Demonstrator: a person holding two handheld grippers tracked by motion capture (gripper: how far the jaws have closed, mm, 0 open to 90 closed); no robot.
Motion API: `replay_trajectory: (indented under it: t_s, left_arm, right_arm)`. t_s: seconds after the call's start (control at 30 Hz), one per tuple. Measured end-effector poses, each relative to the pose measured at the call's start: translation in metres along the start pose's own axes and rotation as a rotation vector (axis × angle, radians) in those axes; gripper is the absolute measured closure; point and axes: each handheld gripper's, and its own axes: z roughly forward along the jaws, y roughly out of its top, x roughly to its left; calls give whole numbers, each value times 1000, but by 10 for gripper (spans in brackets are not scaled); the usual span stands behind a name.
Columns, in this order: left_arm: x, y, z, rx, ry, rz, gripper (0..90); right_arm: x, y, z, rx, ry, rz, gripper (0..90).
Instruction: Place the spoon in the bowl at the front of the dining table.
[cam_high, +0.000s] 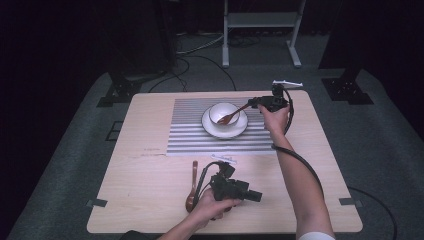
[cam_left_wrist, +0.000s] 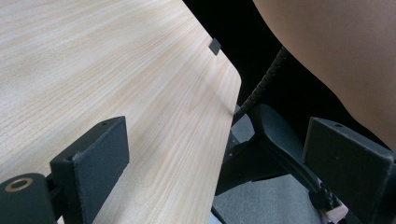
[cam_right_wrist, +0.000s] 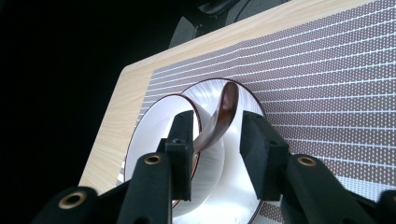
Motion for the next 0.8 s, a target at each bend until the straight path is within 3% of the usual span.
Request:
replay_trajectory:
  t_s: [0.6, 0.8]
  left_arm:
    - [0, -1, 1, 0, 0, -4, 61]
    - [0, -2, 1, 1, 0, -5, 61]
  right_arm:
    - [-2, -6, -15, 24, 13, -37, 459]
    - [-5, -10, -19, 38, 23, -34, 442]
